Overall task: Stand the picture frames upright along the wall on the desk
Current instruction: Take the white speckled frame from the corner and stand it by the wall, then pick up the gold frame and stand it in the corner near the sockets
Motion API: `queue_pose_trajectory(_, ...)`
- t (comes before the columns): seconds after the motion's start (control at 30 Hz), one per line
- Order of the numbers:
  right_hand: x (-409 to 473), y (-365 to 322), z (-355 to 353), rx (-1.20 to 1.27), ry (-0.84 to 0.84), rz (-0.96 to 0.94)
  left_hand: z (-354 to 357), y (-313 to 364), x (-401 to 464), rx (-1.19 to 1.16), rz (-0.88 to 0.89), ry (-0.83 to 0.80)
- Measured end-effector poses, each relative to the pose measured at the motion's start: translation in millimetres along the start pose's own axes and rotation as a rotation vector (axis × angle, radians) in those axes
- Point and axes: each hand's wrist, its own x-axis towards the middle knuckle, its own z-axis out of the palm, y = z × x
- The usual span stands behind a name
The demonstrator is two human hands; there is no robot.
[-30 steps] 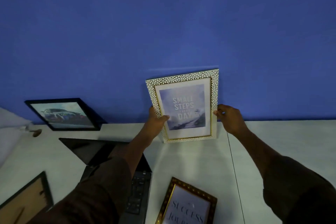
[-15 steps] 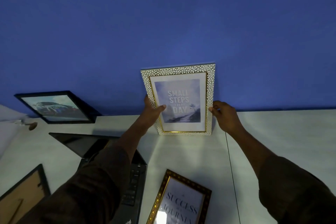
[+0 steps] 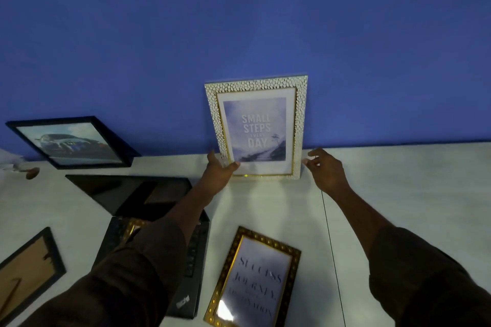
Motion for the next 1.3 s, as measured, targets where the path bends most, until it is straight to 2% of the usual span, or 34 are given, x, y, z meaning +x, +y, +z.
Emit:
queue_pose_trajectory(0.17, -74.8, 47.1, 31.8, 0.012, -0.076, 0.131, 16.4, -68.4, -49.3, 0.073, -0.100, -0.042)
queue_pose_trajectory(0.37, -176.9, 76.7, 72.6, -0.028, -0.065, 0.275, 12.9, -142.1, -112.8, 0.086, -0.232, -0.198)
queue_pose_trajectory(0.7, -293.1, 66.8, 136.0, -0.109, -0.049, 0.486, -6.1, -201.2, -179.3, 0.164, -0.235, -0.325)
queue_pose_trajectory(0.93, -300.1, 61.8, 147.9, 0.162, -0.039, 0.588, -14.2, -207.7, -186.8, -0.043, -0.298, -0.351)
queue_pose_trajectory(1.1, -298.2, 77.2, 137.8, 0.188, -0.029, 0.622, -12.7, -212.5, -195.5, -0.131, -0.334, -0.352)
queue_pose_trajectory(1.3, -286.9, 91.1, 114.3, 0.259, -0.112, 0.586, -7.4, -208.4, -209.0, -0.253, -0.379, -0.230)
